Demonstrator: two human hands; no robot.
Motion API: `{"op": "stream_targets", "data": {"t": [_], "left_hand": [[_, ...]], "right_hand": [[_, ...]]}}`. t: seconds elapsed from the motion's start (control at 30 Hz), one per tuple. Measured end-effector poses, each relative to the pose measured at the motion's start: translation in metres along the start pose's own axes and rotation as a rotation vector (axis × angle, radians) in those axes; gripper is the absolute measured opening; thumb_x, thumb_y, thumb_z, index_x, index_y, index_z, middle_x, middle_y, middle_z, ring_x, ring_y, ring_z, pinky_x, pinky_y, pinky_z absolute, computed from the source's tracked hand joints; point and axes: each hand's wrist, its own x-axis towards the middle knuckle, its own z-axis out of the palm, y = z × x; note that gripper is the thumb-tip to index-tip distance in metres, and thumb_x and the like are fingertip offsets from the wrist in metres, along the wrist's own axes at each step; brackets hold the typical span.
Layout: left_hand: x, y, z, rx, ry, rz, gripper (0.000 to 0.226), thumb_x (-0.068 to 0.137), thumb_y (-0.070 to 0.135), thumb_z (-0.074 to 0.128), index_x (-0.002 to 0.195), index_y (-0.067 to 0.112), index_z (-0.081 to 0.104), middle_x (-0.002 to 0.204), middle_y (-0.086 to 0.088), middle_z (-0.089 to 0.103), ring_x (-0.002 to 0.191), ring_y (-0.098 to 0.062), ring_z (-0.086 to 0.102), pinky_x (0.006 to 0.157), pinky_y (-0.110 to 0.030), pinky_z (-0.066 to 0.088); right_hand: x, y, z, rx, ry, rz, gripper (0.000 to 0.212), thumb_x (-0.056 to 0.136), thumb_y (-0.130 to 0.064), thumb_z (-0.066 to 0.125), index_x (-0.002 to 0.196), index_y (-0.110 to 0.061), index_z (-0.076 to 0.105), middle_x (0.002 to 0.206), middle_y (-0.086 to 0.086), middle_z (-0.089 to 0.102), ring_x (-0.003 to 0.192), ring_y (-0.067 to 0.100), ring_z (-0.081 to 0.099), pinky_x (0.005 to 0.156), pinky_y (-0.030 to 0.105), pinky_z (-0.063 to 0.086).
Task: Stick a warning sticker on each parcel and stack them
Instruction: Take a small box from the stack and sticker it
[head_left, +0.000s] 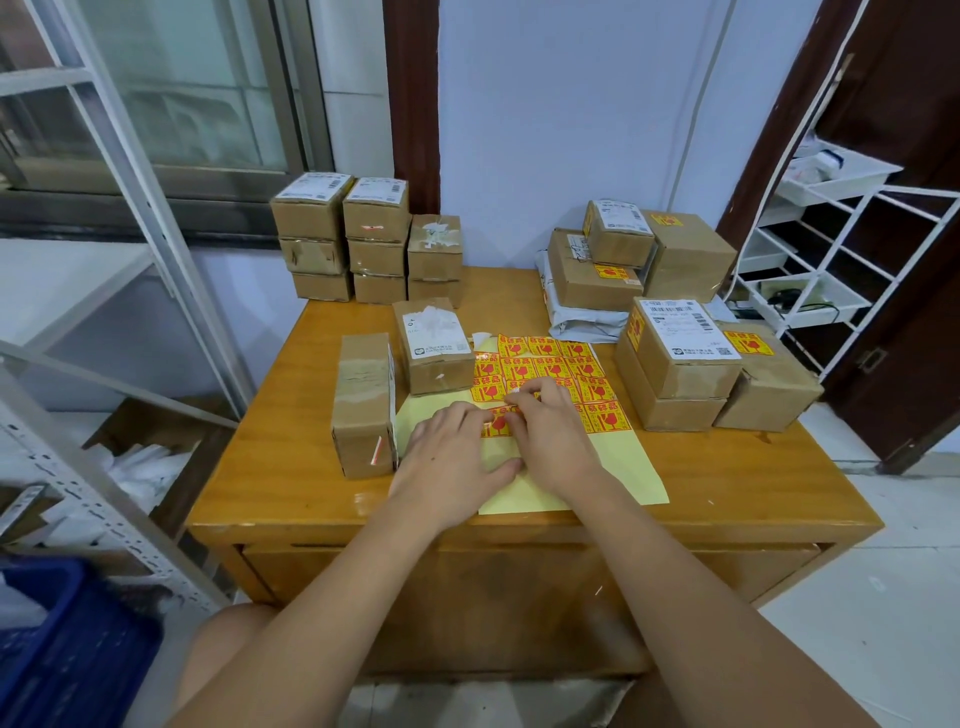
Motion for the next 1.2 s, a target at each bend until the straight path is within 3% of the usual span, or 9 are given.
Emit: {"op": "stream_targets", "data": {"t": [0.2, 0.33, 0.57, 0.7, 0.87, 1.03, 1.2], "left_hand": [[-0.001, 0.0, 0.0, -0.002, 0.0, 0.003, 0.071, 0.092, 0.071, 0.05, 0.147, 0.028, 0.045, 0.143, 0.01, 0.044, 0.138, -0.013, 0.039, 0.118, -0.037, 0.029], [-0.001, 0.001, -0.001, -0.014, 0.0, 0.007, 0.069, 0.092, 0.07, 0.051, 0.147, 0.029, 0.046, 0.143, 0.01, 0.044, 0.137, -0.013, 0.039, 0.117, -0.037, 0.029], [-0.005, 0.008, -0.007, -0.108, 0.038, -0.051, 0.094, 0.086, 0.063, 0.068, 0.155, 0.02, 0.021, 0.153, 0.001, 0.036, 0.139, -0.023, 0.042, 0.116, -0.039, 0.033], [-0.005, 0.007, -0.006, -0.123, 0.033, -0.053, 0.099, 0.083, 0.064, 0.07, 0.155, 0.02, 0.019, 0.154, 0.0, 0.043, 0.14, -0.02, 0.044, 0.117, -0.039, 0.032], [-0.003, 0.005, -0.003, -0.104, 0.019, -0.063, 0.096, 0.084, 0.069, 0.065, 0.155, 0.022, 0.022, 0.151, 0.001, 0.047, 0.139, -0.019, 0.045, 0.117, -0.039, 0.031], [-0.003, 0.006, -0.003, -0.094, 0.016, -0.069, 0.094, 0.086, 0.07, 0.063, 0.156, 0.021, 0.024, 0.153, 0.001, 0.046, 0.141, -0.019, 0.042, 0.119, -0.039, 0.03], [-0.009, 0.007, -0.008, -0.06, 0.098, -0.013, 0.063, 0.097, 0.057, 0.058, 0.148, 0.025, 0.04, 0.147, 0.007, 0.049, 0.137, -0.013, 0.043, 0.116, -0.035, 0.032]], "right_hand": [[-0.002, -0.003, -0.003, 0.055, 0.01, 0.046, 0.019, 0.104, -0.025, 0.053, 0.119, -0.019, 0.064, 0.147, 0.006, 0.035, 0.135, 0.025, 0.037, 0.106, 0.041, 0.043], [-0.001, -0.004, -0.003, 0.057, 0.02, 0.06, 0.014, 0.104, -0.025, 0.052, 0.112, -0.02, 0.063, 0.146, 0.005, 0.036, 0.132, 0.025, 0.04, 0.102, 0.04, 0.045], [-0.003, -0.003, -0.004, 0.122, 0.086, 0.026, 0.013, 0.104, -0.021, 0.051, 0.107, -0.018, 0.063, 0.125, -0.001, 0.047, 0.111, 0.019, 0.05, 0.088, 0.037, 0.05], [-0.005, -0.003, -0.008, 0.218, 0.147, 0.02, 0.011, 0.103, -0.017, 0.05, 0.105, -0.016, 0.06, 0.107, -0.004, 0.052, 0.102, 0.014, 0.048, 0.084, 0.032, 0.047], [-0.008, 0.0, -0.009, 0.347, 0.212, 0.057, 0.007, 0.104, -0.019, 0.05, 0.099, -0.021, 0.054, 0.09, -0.003, 0.06, 0.08, 0.013, 0.055, 0.065, 0.028, 0.043], [-0.011, 0.0, -0.014, 0.458, 0.261, 0.096, 0.008, 0.103, -0.015, 0.053, 0.099, -0.02, 0.055, 0.078, -0.013, 0.058, 0.071, 0.004, 0.057, 0.06, 0.02, 0.043], [-0.012, 0.003, -0.015, 0.515, 0.268, 0.084, 0.006, 0.104, -0.015, 0.053, 0.104, -0.018, 0.059, 0.079, -0.015, 0.059, 0.073, 0.006, 0.059, 0.063, 0.029, 0.05]]}}
